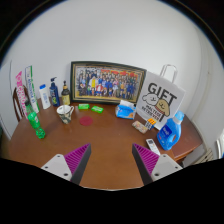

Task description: Pour water

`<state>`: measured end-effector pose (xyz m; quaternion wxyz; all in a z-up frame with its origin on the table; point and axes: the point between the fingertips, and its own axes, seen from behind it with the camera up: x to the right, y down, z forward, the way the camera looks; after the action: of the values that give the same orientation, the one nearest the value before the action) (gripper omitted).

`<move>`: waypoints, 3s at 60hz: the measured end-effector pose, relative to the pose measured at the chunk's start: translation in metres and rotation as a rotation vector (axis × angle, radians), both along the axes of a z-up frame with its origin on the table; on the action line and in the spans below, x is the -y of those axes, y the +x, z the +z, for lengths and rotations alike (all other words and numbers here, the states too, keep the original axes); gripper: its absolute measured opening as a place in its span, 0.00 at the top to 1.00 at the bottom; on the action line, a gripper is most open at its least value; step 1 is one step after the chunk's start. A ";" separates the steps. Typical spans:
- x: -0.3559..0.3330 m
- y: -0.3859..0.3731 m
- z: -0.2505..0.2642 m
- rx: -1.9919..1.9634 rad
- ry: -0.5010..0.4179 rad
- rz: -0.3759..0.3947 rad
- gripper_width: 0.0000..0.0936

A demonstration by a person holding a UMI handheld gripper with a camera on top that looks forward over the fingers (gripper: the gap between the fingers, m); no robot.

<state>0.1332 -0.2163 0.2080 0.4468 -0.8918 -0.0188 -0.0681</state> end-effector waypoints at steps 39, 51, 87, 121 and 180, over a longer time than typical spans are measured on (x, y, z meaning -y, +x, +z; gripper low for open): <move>-0.024 -0.307 -0.058 -0.153 0.042 0.289 0.08; -0.079 -0.391 -0.079 -0.198 0.131 0.257 0.09; -0.175 -0.419 -0.098 -0.115 0.338 0.133 0.65; -0.302 -0.431 0.048 -1.448 0.341 -0.114 0.65; -0.334 -0.338 0.076 -1.284 0.382 -0.055 0.65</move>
<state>-0.2051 0.1175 0.2842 0.5176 -0.6607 0.2857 0.4626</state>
